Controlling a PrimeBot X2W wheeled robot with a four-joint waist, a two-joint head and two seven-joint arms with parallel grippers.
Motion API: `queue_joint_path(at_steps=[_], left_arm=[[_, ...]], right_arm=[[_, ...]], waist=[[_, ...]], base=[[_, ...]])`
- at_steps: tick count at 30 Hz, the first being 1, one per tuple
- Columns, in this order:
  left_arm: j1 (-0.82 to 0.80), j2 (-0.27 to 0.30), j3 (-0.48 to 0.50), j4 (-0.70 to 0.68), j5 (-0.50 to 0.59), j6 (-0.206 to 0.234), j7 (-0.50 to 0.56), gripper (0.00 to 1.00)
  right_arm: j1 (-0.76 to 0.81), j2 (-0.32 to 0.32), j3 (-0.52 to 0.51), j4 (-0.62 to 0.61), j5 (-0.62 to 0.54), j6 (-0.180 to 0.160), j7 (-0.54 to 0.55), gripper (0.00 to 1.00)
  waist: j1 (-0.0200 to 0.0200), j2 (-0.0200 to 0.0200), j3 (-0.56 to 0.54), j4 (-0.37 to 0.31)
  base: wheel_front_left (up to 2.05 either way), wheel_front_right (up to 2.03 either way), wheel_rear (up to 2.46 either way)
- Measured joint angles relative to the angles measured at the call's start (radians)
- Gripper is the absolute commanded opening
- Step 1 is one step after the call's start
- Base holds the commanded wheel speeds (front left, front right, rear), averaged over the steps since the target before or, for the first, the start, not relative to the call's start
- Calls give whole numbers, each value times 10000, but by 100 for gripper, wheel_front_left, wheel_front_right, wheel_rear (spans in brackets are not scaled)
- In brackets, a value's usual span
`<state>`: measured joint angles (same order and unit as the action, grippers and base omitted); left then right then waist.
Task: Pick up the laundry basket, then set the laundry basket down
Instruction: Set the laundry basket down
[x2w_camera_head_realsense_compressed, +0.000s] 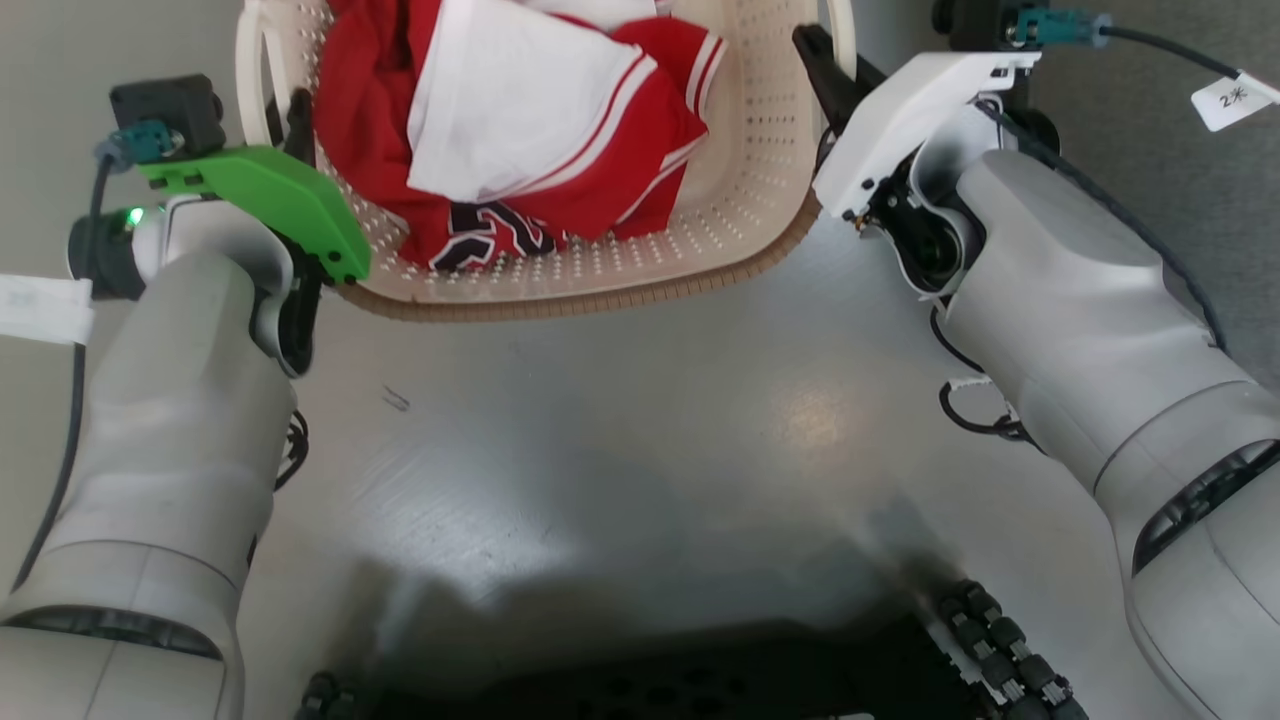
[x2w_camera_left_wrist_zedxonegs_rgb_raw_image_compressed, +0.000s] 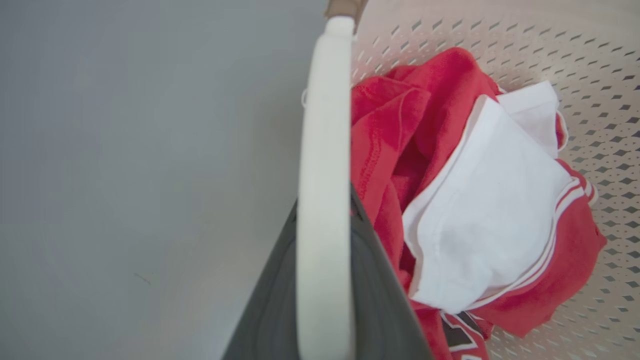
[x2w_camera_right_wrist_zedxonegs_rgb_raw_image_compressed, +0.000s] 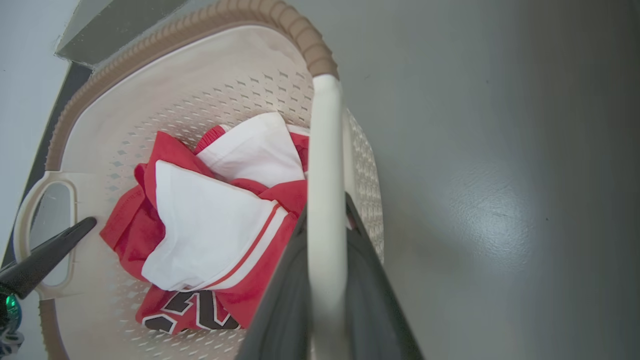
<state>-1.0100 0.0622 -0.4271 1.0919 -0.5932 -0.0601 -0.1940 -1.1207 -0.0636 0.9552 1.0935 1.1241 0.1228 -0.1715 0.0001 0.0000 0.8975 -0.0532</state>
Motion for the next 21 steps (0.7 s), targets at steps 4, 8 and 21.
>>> queue_joint_path(at_steps=[4,8,21], left_arm=[[-178,48,0,6,15,0,-96,0],[-360,52,2,10,75,4,-184,0],[-623,52,8,44,150,58,-374,0]], right_arm=[[-135,2,-2,-44,0,0,-125,0],[-284,-2,-10,-44,0,0,-232,0],[-494,-8,-21,-44,0,2,-495,0]], waist=[[-1,0,298,0],[-1,0,552,0],[-1,0,1018,50]], base=[[0,0,0],[0,0,0],[0,0,0]])
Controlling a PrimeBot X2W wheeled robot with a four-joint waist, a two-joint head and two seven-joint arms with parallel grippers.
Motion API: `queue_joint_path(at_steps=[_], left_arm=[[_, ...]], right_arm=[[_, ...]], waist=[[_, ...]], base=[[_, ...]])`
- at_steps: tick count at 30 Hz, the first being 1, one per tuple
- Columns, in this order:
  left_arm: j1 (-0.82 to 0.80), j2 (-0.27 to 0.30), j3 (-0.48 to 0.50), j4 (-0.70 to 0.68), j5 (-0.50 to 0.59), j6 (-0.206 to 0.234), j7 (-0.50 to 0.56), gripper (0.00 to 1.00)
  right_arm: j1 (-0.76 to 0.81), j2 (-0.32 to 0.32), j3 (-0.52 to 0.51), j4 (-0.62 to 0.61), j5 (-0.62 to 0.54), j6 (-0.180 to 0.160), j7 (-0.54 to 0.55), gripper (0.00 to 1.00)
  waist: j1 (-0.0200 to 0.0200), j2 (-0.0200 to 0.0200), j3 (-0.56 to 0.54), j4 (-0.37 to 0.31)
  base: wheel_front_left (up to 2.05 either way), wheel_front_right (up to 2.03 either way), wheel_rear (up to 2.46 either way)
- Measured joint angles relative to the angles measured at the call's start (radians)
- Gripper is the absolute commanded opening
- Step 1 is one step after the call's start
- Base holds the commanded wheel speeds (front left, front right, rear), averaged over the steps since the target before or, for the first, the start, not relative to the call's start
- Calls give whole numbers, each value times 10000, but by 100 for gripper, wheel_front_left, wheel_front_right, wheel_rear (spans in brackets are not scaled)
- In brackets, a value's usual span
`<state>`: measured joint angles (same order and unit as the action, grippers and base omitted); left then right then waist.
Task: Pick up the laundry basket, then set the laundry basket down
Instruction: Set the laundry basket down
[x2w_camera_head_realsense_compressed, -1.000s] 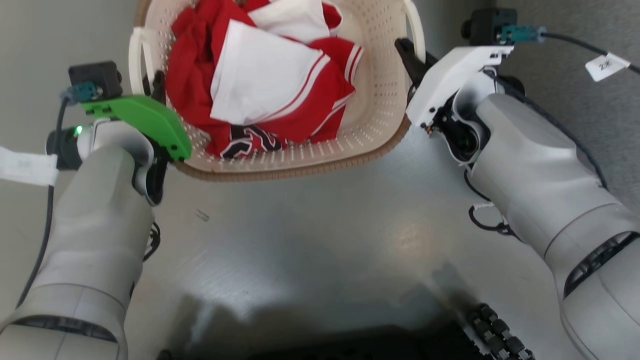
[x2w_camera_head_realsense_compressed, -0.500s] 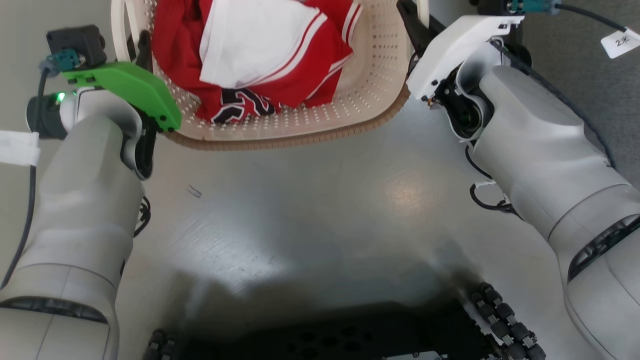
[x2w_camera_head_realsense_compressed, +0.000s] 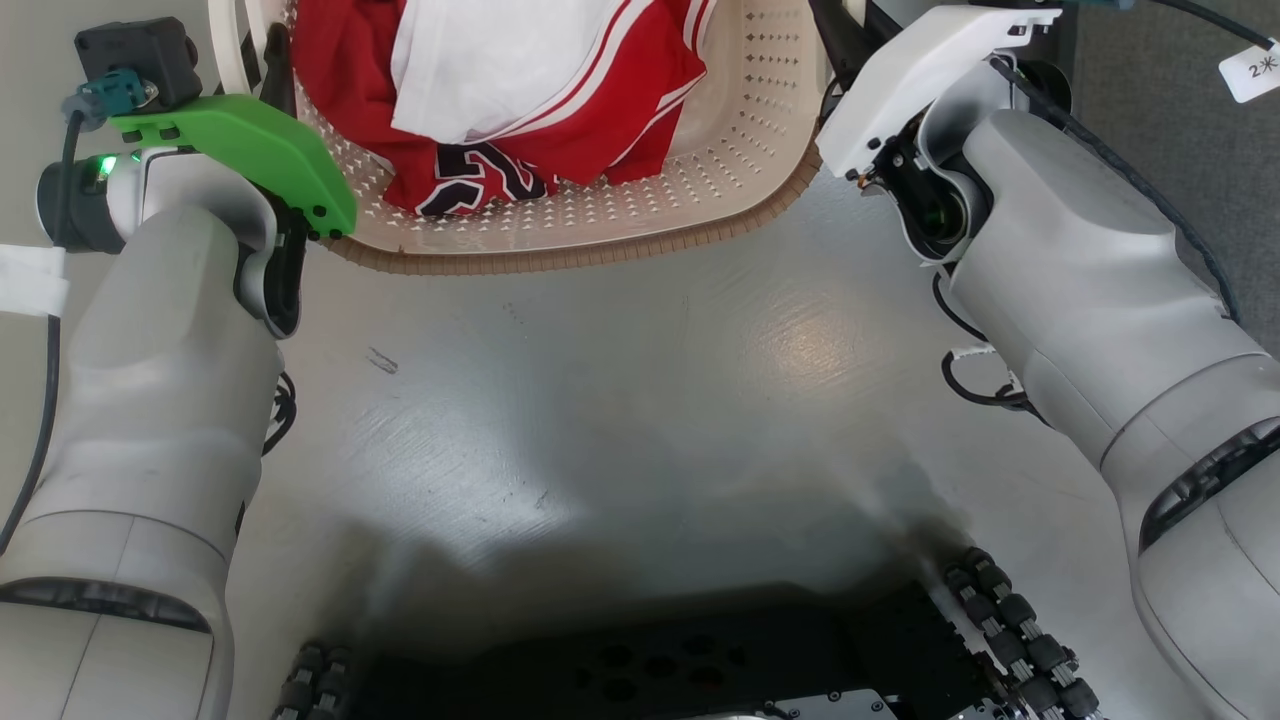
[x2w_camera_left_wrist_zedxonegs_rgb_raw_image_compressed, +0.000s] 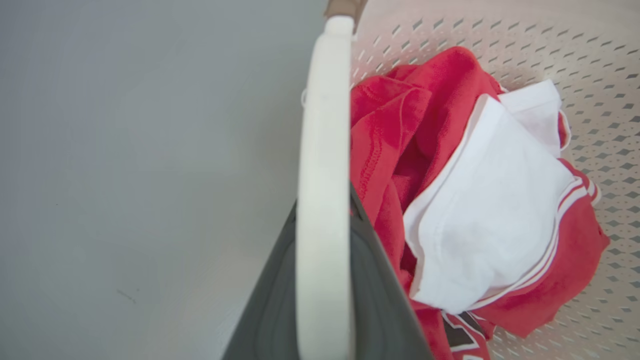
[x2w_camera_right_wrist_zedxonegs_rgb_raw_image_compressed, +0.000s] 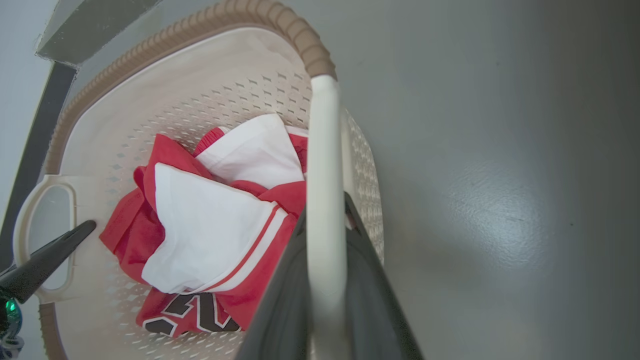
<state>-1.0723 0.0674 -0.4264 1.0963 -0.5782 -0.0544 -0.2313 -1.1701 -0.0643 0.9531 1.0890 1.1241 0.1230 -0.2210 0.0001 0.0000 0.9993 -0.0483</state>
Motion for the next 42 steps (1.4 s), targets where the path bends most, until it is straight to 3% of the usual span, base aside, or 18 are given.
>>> queue_joint_path(at_steps=[6,8,12,15,16,17,18,42], left_arm=[[-52,0,6,63,25,23,-84,0],[-63,0,6,92,25,23,-86,0],[-106,-2,6,136,61,23,-92,0],[-143,6,8,178,132,33,-171,0],[-151,8,8,186,174,33,-173,25],[-155,10,2,196,217,33,-173,53],[-155,8,0,211,244,33,-174,100],[-211,-10,63,598,288,69,-203,100]], right_arm=[[-1,0,19,-4,4,0,-79,0],[-1,0,29,-6,10,0,-86,10],[-2,2,35,-27,15,0,-117,16],[-11,0,35,-44,29,0,-173,33],[-30,0,35,-58,29,0,-174,42],[-68,12,35,-71,31,0,-174,60],[-107,21,35,-90,33,0,-174,100],[-118,19,174,35,213,2,-291,100]], waist=[[0,0,78,-6],[0,0,95,-13],[0,0,118,-29],[0,0,141,-39],[0,0,149,-42],[0,0,156,-44],[0,0,163,-47],[-1,0,-113,-38]], base=[[0,0,0],[0,0,0],[0,0,0],[0,0,0],[0,0,0],[0,0,0],[0,0,0],[0,0,0]])
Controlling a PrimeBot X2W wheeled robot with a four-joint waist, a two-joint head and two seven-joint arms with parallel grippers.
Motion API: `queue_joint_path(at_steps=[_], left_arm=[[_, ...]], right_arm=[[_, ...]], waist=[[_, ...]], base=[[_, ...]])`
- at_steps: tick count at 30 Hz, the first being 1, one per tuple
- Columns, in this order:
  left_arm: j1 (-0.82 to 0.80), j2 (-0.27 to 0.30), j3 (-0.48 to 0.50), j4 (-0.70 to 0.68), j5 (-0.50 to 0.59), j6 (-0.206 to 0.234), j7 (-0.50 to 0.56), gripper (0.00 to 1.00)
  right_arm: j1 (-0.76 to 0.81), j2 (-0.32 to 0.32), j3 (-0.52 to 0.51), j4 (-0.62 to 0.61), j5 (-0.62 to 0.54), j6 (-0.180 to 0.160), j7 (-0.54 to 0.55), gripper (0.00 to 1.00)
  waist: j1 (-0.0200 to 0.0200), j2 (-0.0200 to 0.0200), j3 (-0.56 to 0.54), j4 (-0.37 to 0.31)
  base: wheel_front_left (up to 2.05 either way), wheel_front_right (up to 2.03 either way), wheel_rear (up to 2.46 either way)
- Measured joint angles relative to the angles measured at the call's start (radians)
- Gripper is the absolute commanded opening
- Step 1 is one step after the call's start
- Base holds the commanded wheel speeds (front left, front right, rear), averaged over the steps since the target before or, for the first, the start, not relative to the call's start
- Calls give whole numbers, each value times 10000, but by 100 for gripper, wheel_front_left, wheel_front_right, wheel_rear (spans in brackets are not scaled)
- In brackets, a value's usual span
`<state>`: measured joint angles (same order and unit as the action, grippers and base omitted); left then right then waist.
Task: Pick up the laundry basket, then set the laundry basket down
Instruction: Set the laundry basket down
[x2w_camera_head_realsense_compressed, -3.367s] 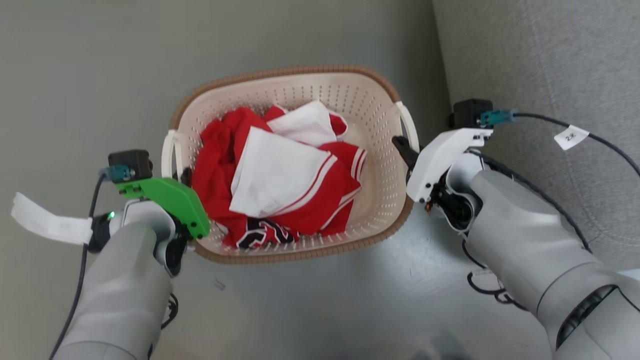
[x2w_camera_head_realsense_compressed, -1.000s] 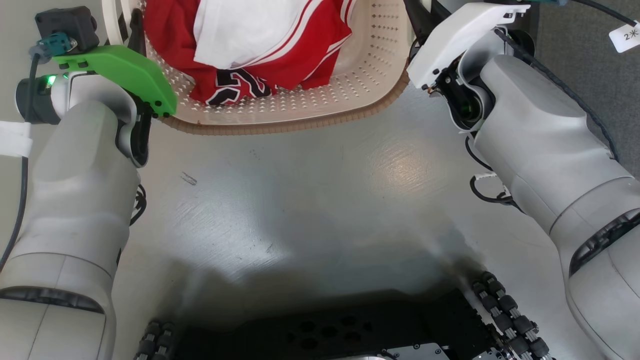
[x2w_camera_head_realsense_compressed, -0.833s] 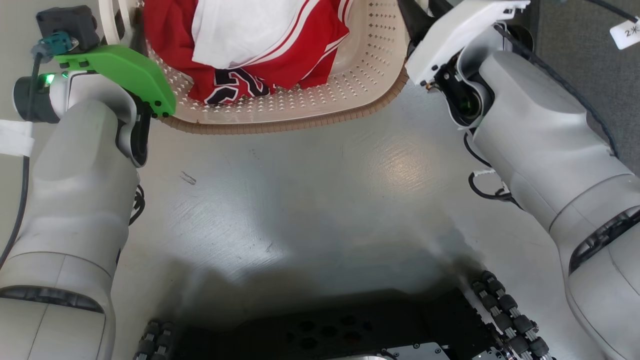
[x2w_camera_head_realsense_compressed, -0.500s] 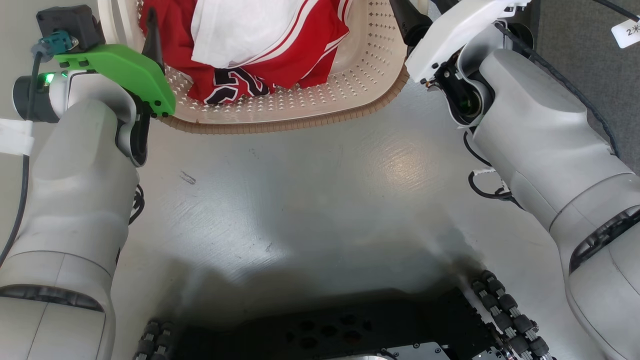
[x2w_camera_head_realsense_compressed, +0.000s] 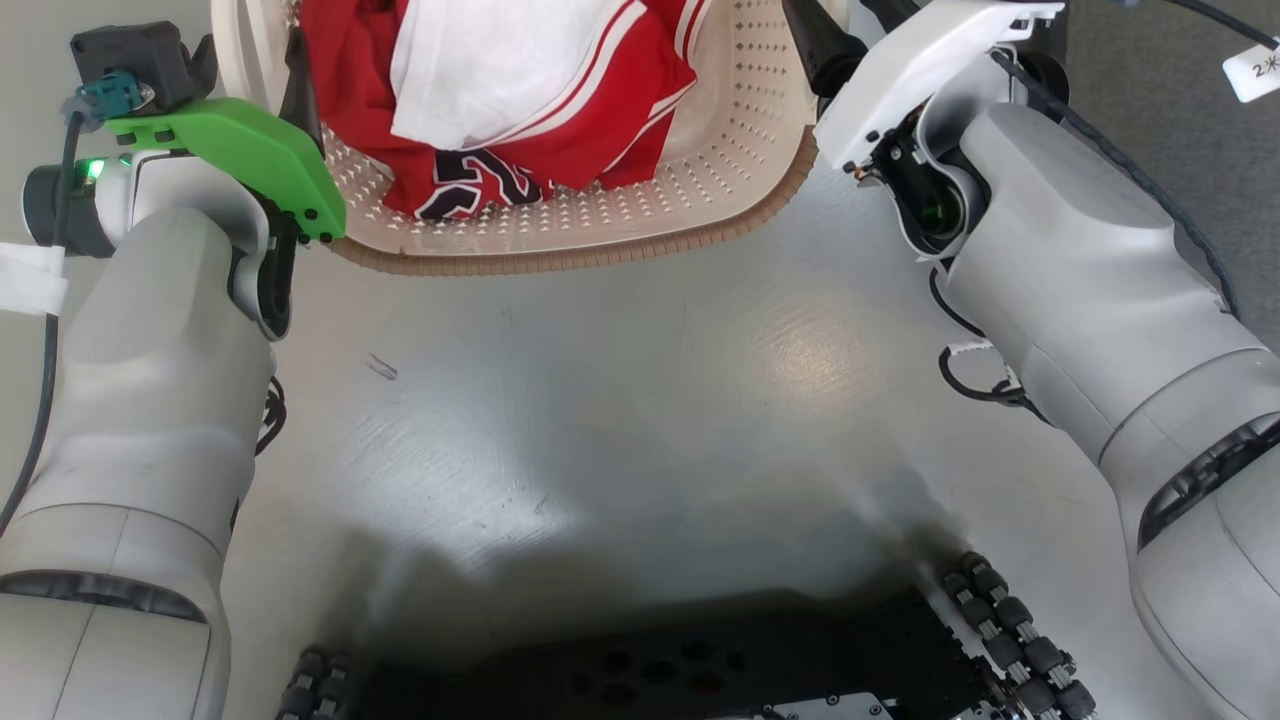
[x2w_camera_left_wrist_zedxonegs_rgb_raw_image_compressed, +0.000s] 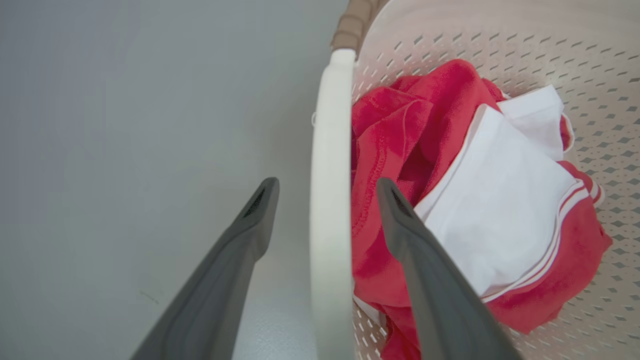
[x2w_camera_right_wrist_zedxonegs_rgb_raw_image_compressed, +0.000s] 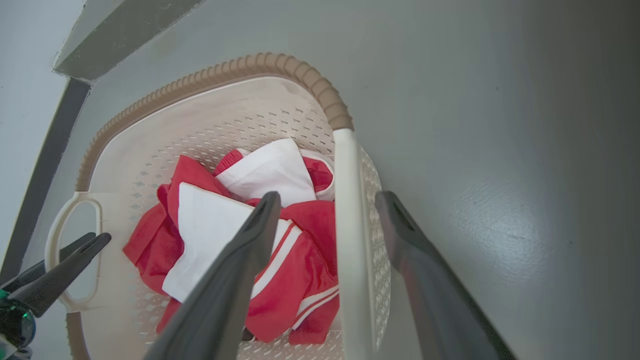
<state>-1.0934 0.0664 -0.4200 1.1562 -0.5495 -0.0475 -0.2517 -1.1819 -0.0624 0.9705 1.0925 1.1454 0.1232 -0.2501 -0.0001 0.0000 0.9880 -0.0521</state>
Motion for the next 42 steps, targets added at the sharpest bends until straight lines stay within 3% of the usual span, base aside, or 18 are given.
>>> queue_joint_path(at_steps=[20,42], left_arm=[[660,-6,297,-194,-2,-27,0,100],[2568,-33,884,-1710,35,-245,0,100]], right_arm=[[487,2,-61,385,111,0,-2,100],[1925,-198,-1055,-196,-234,0,-2,100]], waist=[[0,0,-1196,18],[0,0,-3839,9]], base=[[0,0,0],[0,0,0]])
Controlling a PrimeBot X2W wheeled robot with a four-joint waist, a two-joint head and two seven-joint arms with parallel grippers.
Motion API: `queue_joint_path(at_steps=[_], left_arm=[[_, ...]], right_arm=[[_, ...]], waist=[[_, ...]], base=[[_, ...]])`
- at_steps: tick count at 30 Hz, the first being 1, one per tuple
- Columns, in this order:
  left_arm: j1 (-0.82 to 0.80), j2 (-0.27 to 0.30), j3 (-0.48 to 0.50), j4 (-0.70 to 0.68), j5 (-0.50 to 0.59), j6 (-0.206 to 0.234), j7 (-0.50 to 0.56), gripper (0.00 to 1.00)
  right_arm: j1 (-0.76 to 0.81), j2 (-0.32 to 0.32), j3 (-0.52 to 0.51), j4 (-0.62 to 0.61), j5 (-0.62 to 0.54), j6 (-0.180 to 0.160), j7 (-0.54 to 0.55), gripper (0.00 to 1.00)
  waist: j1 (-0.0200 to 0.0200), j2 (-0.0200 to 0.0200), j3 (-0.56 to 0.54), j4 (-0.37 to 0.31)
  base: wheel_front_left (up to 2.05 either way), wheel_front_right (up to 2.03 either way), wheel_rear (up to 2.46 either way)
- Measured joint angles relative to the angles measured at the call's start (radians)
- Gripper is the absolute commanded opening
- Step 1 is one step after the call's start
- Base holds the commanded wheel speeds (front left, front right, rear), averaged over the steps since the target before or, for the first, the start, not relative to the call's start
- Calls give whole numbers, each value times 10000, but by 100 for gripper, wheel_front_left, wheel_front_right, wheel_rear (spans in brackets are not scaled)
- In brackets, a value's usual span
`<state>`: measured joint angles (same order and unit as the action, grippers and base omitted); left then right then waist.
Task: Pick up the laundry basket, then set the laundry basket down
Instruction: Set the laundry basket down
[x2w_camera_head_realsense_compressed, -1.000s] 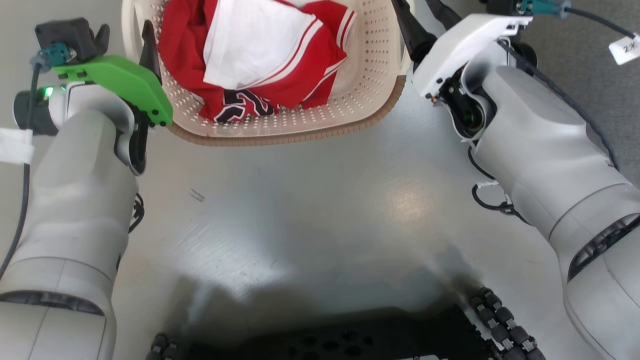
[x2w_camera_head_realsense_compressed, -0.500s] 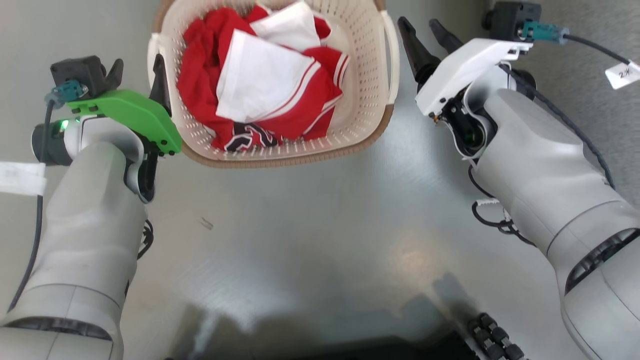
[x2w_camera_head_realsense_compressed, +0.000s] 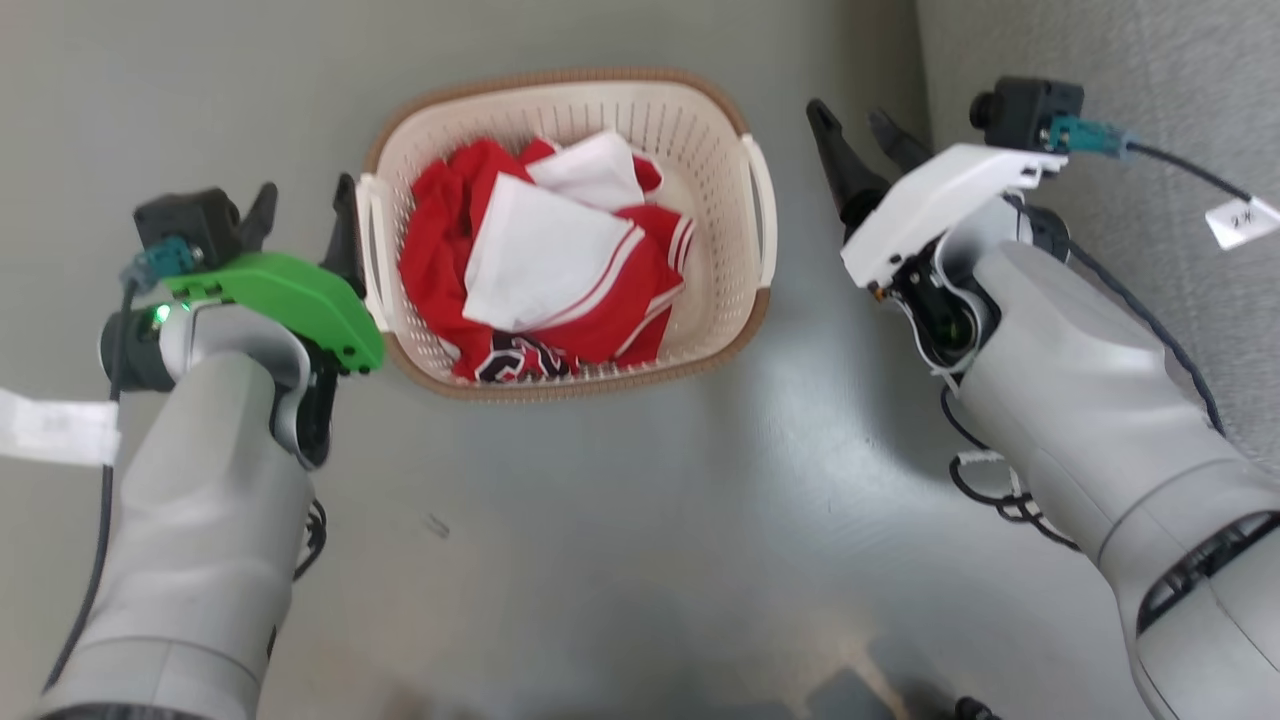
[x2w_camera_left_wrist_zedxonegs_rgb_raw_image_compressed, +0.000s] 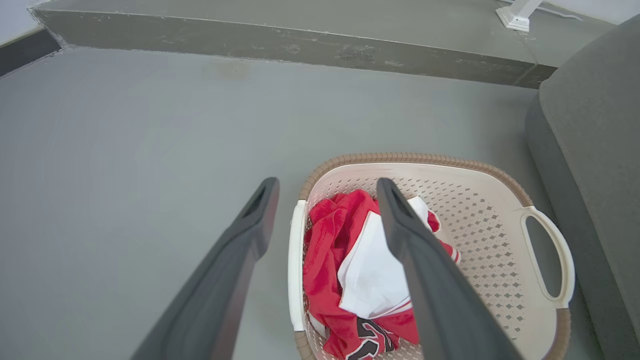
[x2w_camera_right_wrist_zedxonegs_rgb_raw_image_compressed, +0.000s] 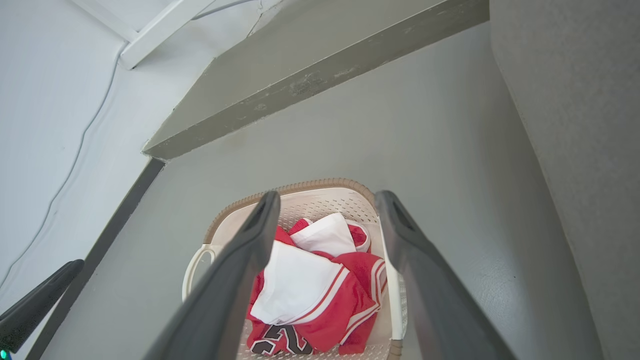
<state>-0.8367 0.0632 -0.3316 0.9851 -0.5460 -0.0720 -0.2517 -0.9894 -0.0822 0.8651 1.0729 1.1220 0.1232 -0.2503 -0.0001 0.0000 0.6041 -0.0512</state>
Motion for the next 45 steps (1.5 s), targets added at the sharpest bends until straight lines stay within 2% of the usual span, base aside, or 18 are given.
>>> queue_joint_path(at_steps=[13,33,35,45], left_arm=[[1784,23,447,-1438,318,-84,0,100],[4517,-56,1195,-3175,849,-63,0,100],[4763,-59,1371,-3415,851,10,0,100],[5688,-105,1755,-4575,1250,192,0,100]], right_arm=[[1505,-754,-771,-876,-825,0,0,100],[3856,-1049,-2426,-3066,-2594,-6,0,100],[4175,-1068,-2608,-3321,-2790,-35,0,100],[5762,-1191,-3718,-4817,-3866,-587,0,100]], waist=[[0,0,-1961,16],[-1,0,-4460,-22],[0,0,-4648,-44],[0,0,-5335,-19]], base=[[0,0,0],[0,0,0],[0,0,0],[0,0,0]])
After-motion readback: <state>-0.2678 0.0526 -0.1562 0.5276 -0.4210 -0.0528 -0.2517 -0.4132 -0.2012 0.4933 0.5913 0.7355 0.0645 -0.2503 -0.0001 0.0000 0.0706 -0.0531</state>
